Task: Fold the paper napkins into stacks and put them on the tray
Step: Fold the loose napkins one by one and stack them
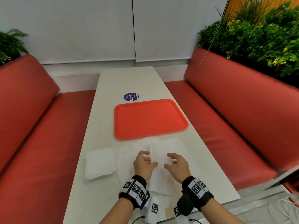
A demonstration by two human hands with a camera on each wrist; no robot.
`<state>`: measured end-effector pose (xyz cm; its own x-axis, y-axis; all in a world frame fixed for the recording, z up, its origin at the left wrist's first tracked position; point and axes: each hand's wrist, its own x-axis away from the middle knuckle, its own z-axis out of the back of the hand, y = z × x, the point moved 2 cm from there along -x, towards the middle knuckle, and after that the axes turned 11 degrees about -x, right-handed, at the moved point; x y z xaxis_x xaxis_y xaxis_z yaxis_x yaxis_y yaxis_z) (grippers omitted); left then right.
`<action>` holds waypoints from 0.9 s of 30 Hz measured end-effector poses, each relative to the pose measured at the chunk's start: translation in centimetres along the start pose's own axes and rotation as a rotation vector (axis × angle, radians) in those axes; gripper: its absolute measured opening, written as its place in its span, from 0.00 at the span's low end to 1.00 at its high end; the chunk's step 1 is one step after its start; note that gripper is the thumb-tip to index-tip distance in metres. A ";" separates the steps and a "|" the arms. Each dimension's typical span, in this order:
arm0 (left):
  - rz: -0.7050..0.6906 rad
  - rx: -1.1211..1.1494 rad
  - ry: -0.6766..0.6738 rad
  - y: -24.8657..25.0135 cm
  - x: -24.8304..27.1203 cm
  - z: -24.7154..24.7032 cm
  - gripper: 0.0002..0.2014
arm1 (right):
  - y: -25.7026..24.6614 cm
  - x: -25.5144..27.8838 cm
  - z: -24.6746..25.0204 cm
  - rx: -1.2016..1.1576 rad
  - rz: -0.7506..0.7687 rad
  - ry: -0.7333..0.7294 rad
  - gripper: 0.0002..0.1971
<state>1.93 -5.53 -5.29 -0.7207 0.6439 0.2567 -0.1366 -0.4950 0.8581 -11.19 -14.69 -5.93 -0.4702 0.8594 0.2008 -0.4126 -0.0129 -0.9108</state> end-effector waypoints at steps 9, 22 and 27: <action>-0.100 0.581 -0.156 5.3 2.0 5.5 0.11 | -5.1 -0.7 1.8 -0.388 0.046 -0.087 0.25; -0.307 0.396 0.123 9.3 4.9 12.1 0.09 | -15.6 1.2 1.8 -0.659 0.349 -0.321 0.12; -0.312 0.471 0.176 10.0 5.9 12.5 0.10 | -17.2 1.8 1.9 -0.686 0.350 -0.398 0.10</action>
<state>4.80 0.66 10.39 -0.8026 0.5908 -0.0826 -0.0730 0.0401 0.9965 -6.45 -13.87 10.84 -0.7734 0.6189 -0.1375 0.3088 0.1782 -0.9343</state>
